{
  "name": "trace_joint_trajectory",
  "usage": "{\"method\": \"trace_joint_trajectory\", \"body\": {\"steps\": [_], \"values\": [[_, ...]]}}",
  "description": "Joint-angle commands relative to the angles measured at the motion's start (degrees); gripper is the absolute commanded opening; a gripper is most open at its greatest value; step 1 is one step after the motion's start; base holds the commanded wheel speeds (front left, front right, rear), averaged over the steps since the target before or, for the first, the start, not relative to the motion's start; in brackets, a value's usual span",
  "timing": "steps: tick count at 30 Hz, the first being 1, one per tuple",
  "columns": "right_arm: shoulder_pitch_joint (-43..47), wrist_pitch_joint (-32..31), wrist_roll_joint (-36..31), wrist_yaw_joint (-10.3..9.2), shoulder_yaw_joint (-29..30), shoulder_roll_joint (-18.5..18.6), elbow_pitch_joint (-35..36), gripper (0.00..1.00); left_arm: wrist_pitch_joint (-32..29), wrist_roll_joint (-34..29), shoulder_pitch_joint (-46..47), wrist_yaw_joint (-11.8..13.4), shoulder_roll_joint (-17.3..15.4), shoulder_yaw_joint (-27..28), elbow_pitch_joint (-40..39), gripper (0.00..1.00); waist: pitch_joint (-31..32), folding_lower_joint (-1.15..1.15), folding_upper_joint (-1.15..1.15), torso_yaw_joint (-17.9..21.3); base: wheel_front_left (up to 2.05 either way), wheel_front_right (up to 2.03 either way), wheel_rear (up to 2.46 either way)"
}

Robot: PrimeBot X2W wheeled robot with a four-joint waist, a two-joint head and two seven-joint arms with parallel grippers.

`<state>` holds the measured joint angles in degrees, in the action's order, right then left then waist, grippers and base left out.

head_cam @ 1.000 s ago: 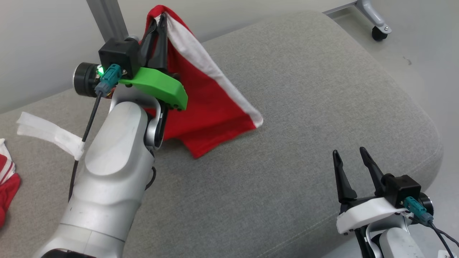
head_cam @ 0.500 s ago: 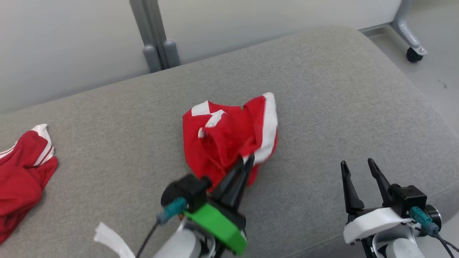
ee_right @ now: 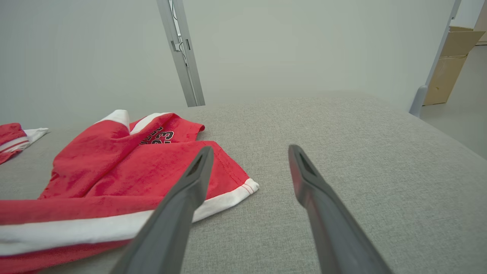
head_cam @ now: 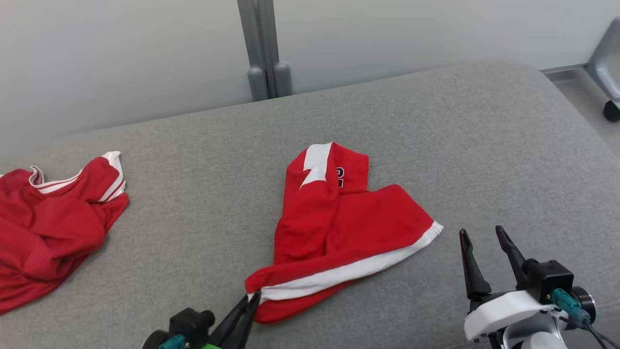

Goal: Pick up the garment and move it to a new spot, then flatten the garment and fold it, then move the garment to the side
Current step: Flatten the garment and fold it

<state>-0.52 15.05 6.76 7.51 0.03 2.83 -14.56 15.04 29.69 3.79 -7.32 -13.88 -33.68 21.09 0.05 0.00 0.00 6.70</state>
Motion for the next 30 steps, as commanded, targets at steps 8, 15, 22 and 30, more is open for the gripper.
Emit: {"method": "trace_joint_trajectory", "body": {"steps": [8,15,22,30], "values": [[-0.1,0.2,0.2,-0.04,-0.9,0.1,-0.3,1.0,0.2,-0.8,-2.7,-0.2,-2.1,7.7,3.1,0.0,0.5,0.0,0.0,-1.5,0.0,0.0,0.0],[0.1,0.2,0.4,-0.04,-0.8,0.1,-0.5,1.0,0.2,-2.5,-3.7,-0.2,-1.7,8.2,4.4,1.0,0.4,0.0,0.0,-2.0,0.0,0.0,0.0],[0.5,0.2,-0.3,-0.04,-0.1,0.1,0.4,1.0,0.2,-3.3,-5.6,-0.2,-0.6,11.7,1.5,1.0,0.9,0.0,0.0,-2.3,0.0,0.0,0.0],[1.6,0.2,-1.6,-0.04,2.3,0.1,2.6,1.0,0.2,-7.6,-12.1,-0.2,4.0,23.7,-10.3,1.0,1.1,0.0,0.0,-3.1,0.0,0.0,0.0]]}}
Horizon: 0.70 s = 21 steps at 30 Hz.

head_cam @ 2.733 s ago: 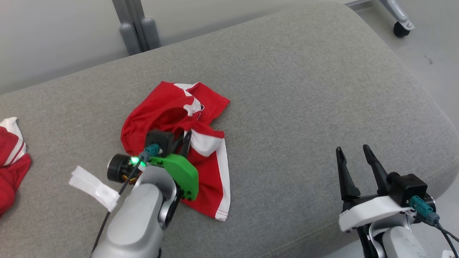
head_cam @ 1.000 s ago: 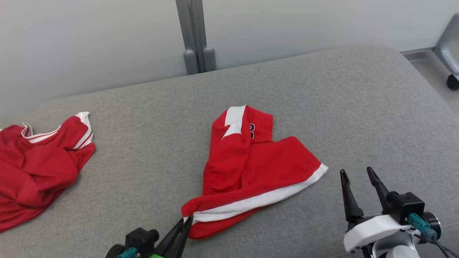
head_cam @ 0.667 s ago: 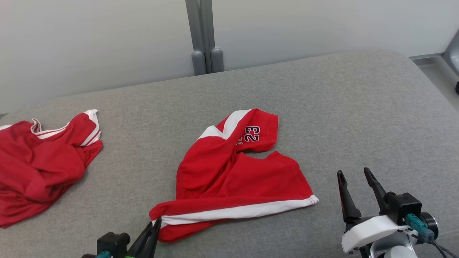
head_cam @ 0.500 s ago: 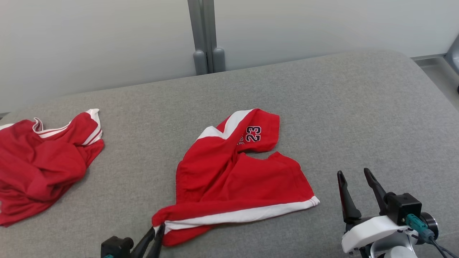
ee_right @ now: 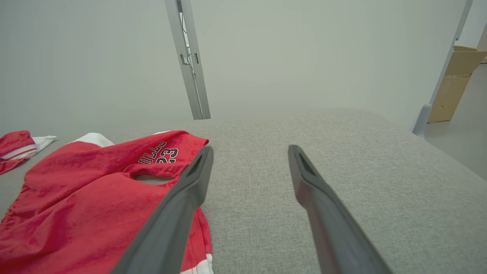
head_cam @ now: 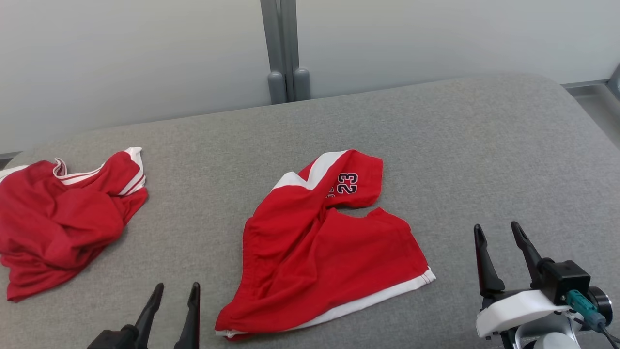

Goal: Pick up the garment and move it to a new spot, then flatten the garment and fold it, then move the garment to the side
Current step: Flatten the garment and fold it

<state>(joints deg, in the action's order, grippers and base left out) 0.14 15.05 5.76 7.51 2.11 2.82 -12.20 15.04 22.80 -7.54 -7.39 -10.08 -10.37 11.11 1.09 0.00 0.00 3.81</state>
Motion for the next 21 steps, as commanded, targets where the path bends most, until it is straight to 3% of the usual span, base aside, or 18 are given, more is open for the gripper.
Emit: {"method": "trace_joint_trajectory", "body": {"steps": [1,9,21], "values": [[1.2,0.2,-0.9,-0.04,0.6,0.1,0.6,1.0,0.2,-1.6,-1.4,-0.1,1.0,1.7,-1.5,1.0,0.0,0.0,0.0,-0.5,0.0,0.0,0.0],[3.8,0.2,-2.9,-0.04,2.1,0.7,2.0,1.0,0.1,-8.2,-4.4,-0.2,5.4,7.3,-6.8,1.0,0.3,0.0,0.0,-1.9,0.0,0.0,0.0],[5.4,0.2,-4.0,-0.04,1.5,0.4,2.2,1.0,0.1,-10.2,-6.0,-0.2,7.0,8.1,-6.2,1.0,1.2,0.0,0.0,-2.4,0.0,0.0,0.0]]}}
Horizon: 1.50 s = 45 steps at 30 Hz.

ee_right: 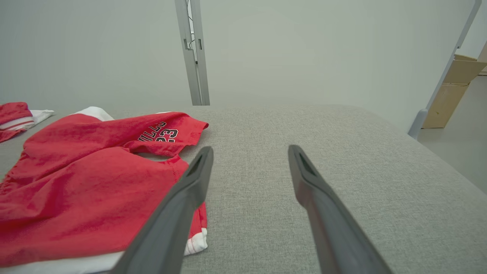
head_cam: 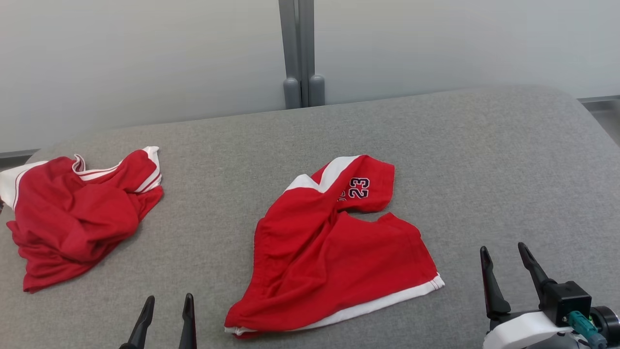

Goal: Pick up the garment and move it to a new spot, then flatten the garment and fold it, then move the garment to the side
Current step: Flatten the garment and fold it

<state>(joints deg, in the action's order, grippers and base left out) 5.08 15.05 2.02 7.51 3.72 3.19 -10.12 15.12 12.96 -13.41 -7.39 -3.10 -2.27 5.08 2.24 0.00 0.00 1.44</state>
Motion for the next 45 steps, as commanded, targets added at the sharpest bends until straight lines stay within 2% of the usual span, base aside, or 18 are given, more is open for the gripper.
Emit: {"method": "trace_joint_trajectory", "body": {"steps": [1,8,12,17,20,24,29,35,44,45], "values": [[0.5,0.2,0.0,-0.04,-0.4,0.0,0.0,1.0,0.1,-0.4,0.1,-0.2,0.0,-0.1,-0.4,1.0,0.1,0.0,0.0,-0.1,0.0,0.0,0.0],[-0.2,0.2,0.9,-0.04,-1.9,0.0,-0.9,1.0,0.1,-0.7,0.7,-0.2,0.1,-0.3,-0.4,1.0,0.1,0.0,0.0,-0.4,0.0,0.0,0.0],[-1.0,0.2,1.8,-0.04,-2.0,-0.1,-2.9,1.0,0.0,-0.4,-0.3,-0.2,0.0,-1.6,2.3,1.0,0.0,0.0,0.0,-0.5,0.0,0.0,0.0],[-3.7,-0.4,3.1,-0.04,-4.3,0.6,-8.4,1.0,0.1,0.7,0.6,-0.1,-2.9,-4.5,7.6,1.0,-0.3,0.0,0.0,-0.5,0.0,0.0,0.0],[-7.0,-7.6,3.7,-0.05,-5.5,1.7,-12.9,1.0,-0.9,3.1,2.3,-0.1,-5.9,-9.2,12.0,1.0,-0.8,0.0,0.0,-0.5,0.0,0.0,0.0],[-10.3,-16.4,4.8,-0.05,-8.8,3.4,-16.4,1.0,-3.3,7.0,4.4,-0.1,-9.0,-14.4,13.1,1.0,-1.7,0.0,0.0,-1.0,0.0,0.0,0.0],[-13.0,-22.1,6.4,-0.05,-12.2,4.7,-19.1,1.0,-3.8,9.9,7.9,-0.1,-11.6,-19.3,13.3,1.0,-3.4,0.0,0.0,-2.2,0.0,0.0,0.0],[-14.9,-22.3,7.8,-0.05,-13.8,4.9,-20.0,1.0,-3.4,12.8,11.8,-0.1,-13.5,-24.7,15.2,1.0,-5.7,0.0,0.0,-2.8,0.0,0.0,0.0],[-15.7,-21.5,9.2,-0.05,-15.5,5.9,-21.2,1.0,-1.9,16.1,15.1,0.0,-15.1,-29.2,17.3,1.0,-6.6,0.0,0.0,-2.3,0.0,0.0,0.0],[-15.7,-21.4,9.4,-0.05,-15.7,6.0,-21.3,1.0,-1.7,16.5,15.3,0.0,-15.2,-29.7,17.5,0.95,-6.6,0.0,0.0,-2.3,0.0,0.0,0.0]]}}
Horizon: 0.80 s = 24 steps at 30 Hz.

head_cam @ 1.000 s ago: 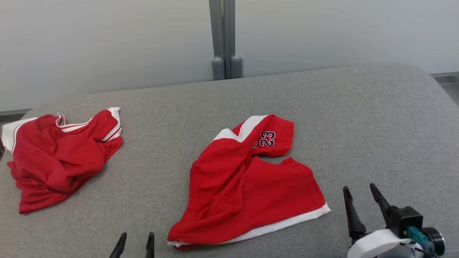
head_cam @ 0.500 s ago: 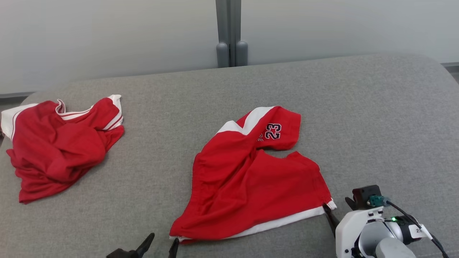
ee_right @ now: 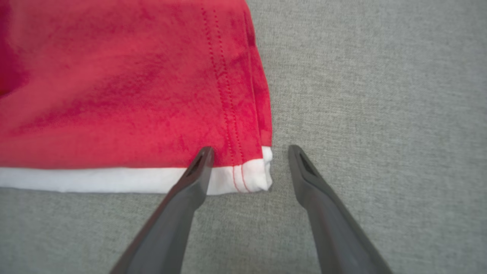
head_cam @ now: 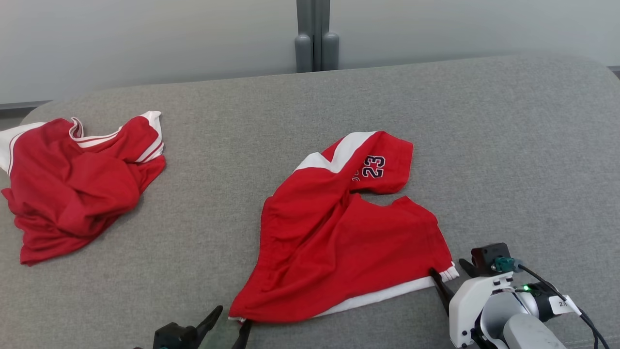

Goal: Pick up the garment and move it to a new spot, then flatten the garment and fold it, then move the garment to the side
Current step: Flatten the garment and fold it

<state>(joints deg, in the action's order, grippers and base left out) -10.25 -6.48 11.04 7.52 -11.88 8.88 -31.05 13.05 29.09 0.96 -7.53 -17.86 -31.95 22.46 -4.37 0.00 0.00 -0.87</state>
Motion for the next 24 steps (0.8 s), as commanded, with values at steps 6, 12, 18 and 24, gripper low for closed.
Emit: {"method": "trace_joint_trajectory", "body": {"steps": [6,12,18,24], "values": [[-0.7,1.0,3.7,-0.05,-1.7,-0.4,-1.1,0.0,1.1,2.6,2.5,0.1,-1.1,-3.2,0.2,0.0,0.6,0.0,0.0,0.5,0.0,0.0,0.0],[-1.0,1.8,12.2,-0.07,-0.9,-0.4,-0.2,0.0,1.2,5.4,3.3,0.1,-2.8,-6.0,-1.3,0.0,2.0,0.0,0.0,0.9,0.0,0.0,0.0],[1.5,-0.7,26.0,-0.06,4.6,1.4,9.8,0.0,-5.3,14.6,0.6,0.1,-6.8,-7.4,-13.9,0.0,4.6,0.0,0.0,1.8,0.0,0.0,0.0],[5.1,-7.3,38.7,-0.06,13.3,3.4,28.4,0.0,-12.8,22.8,-0.9,0.8,-13.5,-4.2,-36.0,0.0,6.1,0.0,0.0,3.4,0.0,0.0,0.0]]}}
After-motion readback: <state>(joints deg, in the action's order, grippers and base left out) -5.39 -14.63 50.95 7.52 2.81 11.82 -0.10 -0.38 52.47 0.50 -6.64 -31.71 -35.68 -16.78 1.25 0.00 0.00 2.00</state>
